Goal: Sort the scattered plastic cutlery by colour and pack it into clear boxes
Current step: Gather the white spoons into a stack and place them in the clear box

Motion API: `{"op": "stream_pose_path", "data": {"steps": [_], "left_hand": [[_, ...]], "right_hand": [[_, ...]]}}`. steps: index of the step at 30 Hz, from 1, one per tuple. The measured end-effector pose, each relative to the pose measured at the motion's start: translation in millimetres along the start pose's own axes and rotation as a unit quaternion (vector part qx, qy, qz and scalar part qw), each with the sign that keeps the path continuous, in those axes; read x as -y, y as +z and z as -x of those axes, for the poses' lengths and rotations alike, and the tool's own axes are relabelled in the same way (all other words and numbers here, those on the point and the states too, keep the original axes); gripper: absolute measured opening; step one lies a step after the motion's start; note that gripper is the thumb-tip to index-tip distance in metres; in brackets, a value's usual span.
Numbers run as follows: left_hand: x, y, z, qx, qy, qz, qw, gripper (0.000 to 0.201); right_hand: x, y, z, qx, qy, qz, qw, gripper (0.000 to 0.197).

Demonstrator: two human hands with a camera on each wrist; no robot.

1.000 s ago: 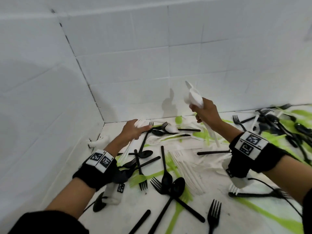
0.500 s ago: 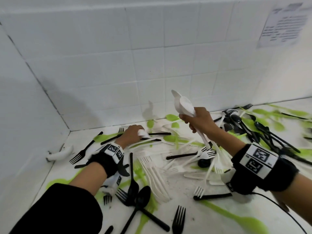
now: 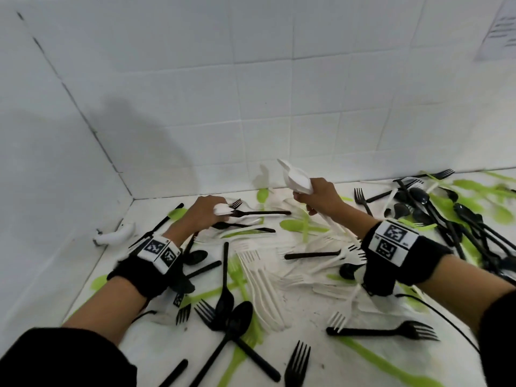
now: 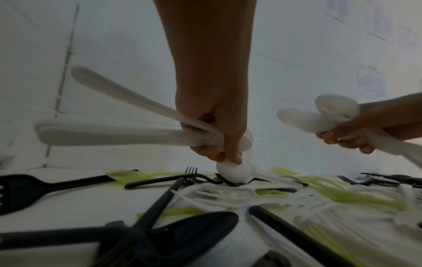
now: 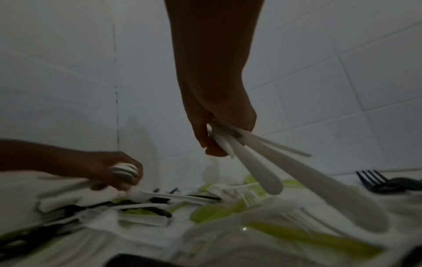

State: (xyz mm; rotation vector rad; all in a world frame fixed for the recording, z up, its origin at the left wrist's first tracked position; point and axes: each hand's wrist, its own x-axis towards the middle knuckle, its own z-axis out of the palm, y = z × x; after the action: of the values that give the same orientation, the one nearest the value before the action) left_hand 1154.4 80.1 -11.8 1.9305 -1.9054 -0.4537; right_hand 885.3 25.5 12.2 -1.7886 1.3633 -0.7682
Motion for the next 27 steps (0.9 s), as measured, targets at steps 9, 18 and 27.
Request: {"op": "stream_pose_path", "data": {"steps": [9,18,27], "left_hand": [[-8,-42,28,-0.101,-0.027,0.224,0.969,0.012],[-4,-53,39,-0.214,-0.114,0.422,0.873,0.011],[4,-42,28,-0.235,-0.193,0.532,0.79,0.015]], "right_hand": [[-24,16,-55,0.02,-0.081,0.251,0.964,0.038],[-32,36,-51,0.049,-0.077,0.284,0.954,0.035],[-40,23,-35,0.043,-0.036,0.308,0.95,0.034]]}}
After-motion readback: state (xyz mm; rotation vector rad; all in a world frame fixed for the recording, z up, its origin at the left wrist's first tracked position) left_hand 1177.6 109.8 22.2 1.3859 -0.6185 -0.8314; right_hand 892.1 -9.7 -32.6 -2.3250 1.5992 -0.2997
